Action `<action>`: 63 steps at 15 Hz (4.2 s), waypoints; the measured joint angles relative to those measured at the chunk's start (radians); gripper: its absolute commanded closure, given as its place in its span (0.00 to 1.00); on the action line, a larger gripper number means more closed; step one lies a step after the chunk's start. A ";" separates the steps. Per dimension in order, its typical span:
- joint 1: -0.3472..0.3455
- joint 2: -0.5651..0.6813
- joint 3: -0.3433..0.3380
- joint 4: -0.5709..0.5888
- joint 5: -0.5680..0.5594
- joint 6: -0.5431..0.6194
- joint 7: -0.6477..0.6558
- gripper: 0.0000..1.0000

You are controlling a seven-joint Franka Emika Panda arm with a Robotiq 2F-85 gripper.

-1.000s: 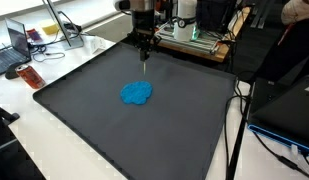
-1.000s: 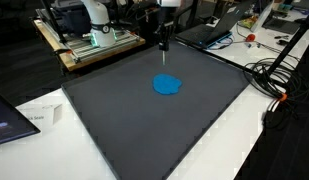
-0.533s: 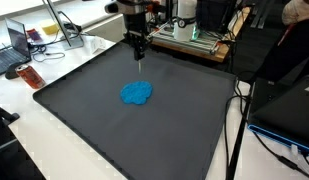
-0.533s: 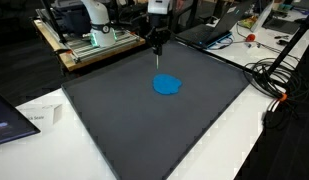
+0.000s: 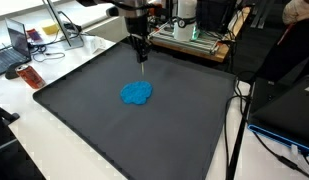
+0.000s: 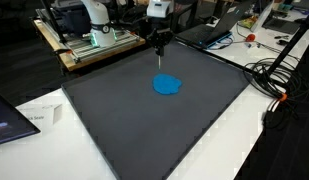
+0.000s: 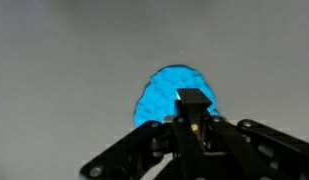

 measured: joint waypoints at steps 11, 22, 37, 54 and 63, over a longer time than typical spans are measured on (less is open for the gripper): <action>-0.090 0.077 0.103 0.046 -0.001 0.004 0.542 0.97; 0.011 0.062 -0.017 0.140 -0.003 0.004 1.097 0.97; 0.262 0.093 -0.297 0.267 -0.003 0.003 1.327 0.97; 0.223 0.209 -0.261 0.353 -0.003 0.012 1.327 0.97; 0.178 0.182 -0.210 0.303 -0.003 0.006 1.327 0.97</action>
